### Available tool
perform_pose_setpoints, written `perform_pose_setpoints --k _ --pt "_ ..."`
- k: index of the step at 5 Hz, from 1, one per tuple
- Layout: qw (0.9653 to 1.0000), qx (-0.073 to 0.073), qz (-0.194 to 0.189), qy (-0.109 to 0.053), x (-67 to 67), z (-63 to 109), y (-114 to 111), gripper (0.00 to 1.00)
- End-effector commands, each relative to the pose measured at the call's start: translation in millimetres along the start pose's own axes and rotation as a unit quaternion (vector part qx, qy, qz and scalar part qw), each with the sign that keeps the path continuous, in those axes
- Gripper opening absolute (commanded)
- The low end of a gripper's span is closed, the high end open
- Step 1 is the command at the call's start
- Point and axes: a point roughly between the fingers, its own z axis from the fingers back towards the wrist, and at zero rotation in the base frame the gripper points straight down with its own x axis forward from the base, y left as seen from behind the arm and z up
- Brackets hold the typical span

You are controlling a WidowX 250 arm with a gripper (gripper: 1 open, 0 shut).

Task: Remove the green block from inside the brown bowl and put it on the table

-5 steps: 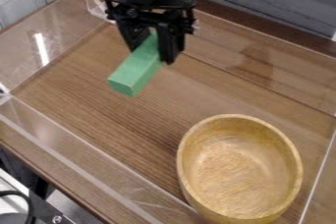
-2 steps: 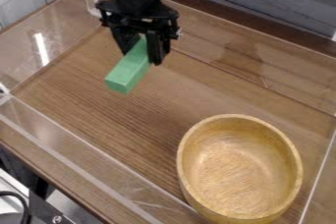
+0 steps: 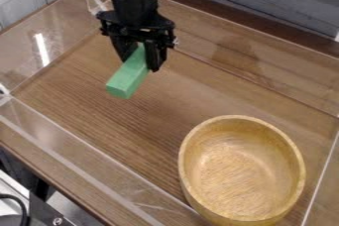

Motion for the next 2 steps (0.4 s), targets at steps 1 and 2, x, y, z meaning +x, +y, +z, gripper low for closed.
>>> perform_pose_setpoints --k 1,2 --pt "0.9997 0.006 0.005 -0.025 13.0 7.4 8.5 0.00" --pt "0.9997 0.003 0.012 -0.022 15.0 0.9 12.1 0.00"
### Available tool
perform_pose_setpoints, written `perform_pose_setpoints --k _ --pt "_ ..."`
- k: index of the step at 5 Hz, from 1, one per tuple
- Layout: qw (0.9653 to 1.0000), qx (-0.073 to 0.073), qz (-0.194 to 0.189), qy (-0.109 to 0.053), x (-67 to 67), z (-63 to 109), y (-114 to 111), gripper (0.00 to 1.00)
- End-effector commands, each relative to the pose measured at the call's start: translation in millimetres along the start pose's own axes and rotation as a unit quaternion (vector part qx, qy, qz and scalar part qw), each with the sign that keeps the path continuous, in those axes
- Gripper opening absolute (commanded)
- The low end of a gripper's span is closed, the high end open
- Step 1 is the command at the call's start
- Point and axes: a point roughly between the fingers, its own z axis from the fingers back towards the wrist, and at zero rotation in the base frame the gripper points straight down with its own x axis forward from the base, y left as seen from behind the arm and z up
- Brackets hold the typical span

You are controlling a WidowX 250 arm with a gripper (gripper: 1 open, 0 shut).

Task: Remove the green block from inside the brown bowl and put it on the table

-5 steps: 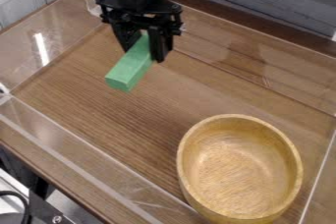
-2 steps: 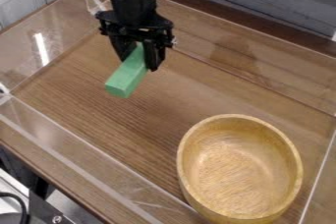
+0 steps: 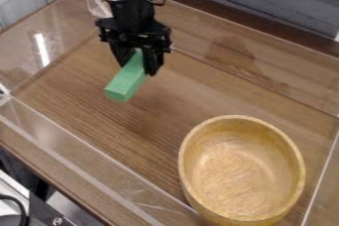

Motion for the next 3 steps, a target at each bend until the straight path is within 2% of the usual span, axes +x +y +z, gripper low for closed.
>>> perform_pose_setpoints --k 1,3 --pt "0.9996 0.003 0.006 -0.026 12.9 8.4 5.5 0.00" --pt "0.9996 -0.006 0.019 -0.021 18.4 -0.5 7.5 0.00"
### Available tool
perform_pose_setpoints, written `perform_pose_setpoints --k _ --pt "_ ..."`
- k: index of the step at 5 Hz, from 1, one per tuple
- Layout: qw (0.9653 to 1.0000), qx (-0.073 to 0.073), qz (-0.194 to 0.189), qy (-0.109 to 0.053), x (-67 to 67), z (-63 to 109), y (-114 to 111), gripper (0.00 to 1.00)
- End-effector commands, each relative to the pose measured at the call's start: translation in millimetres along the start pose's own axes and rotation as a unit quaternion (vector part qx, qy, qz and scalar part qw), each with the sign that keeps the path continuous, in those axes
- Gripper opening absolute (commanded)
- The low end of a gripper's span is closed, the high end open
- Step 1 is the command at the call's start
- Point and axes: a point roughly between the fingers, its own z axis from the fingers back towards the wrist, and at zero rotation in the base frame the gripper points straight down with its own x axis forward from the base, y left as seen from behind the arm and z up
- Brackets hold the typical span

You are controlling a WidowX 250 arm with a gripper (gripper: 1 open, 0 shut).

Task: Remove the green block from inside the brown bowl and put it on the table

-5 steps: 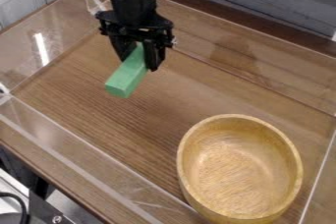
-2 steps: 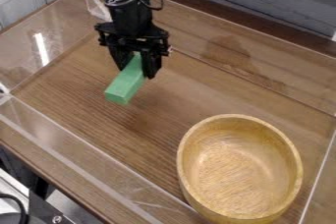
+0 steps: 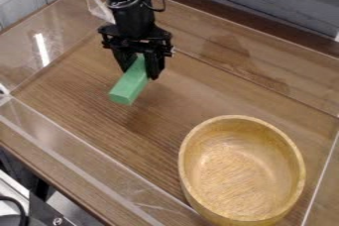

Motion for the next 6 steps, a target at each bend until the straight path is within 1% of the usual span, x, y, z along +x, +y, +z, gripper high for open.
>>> perform_pose_setpoints --k 1,4,6 --pt "0.9995 0.000 0.008 -0.029 14.5 13.7 3.2 0.00" --pt "0.9995 -0.012 0.022 -0.016 20.4 7.8 4.7 0.00" --pt "0.9992 -0.026 0.028 -0.014 28.3 4.4 -6.7 0.00"
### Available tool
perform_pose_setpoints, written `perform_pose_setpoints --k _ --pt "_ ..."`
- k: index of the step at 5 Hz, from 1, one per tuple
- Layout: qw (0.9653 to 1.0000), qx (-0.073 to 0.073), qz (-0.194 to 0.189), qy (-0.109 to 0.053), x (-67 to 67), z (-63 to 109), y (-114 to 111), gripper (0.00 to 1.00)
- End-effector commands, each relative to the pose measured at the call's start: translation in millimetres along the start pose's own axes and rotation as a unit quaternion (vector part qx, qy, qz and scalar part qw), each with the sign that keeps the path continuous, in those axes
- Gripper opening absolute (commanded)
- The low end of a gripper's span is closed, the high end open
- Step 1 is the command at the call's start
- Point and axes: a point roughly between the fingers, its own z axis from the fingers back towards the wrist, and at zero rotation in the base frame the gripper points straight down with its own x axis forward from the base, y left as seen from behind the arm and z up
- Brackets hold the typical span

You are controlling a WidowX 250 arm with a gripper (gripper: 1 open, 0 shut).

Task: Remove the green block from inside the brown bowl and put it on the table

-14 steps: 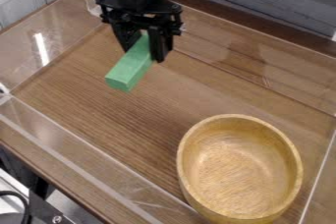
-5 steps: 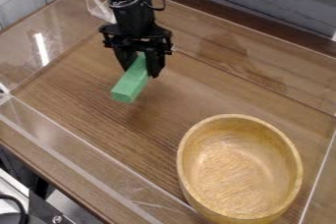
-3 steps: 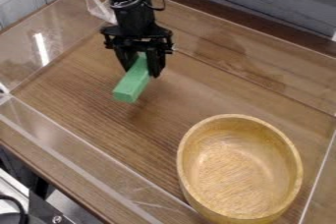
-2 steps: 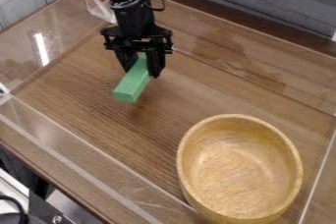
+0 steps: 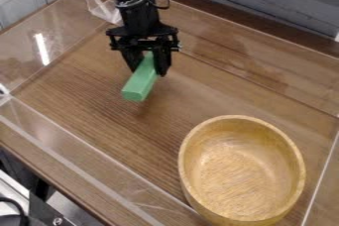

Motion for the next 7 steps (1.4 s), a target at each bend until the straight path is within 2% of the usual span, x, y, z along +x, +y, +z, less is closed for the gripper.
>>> perform_pose_setpoints --k 1,7 --pt "0.9996 -0.004 -0.005 -0.028 14.2 13.6 -9.0 0.00" --pt "0.9994 -0.031 0.003 -0.014 19.2 4.5 -29.7 0.00"
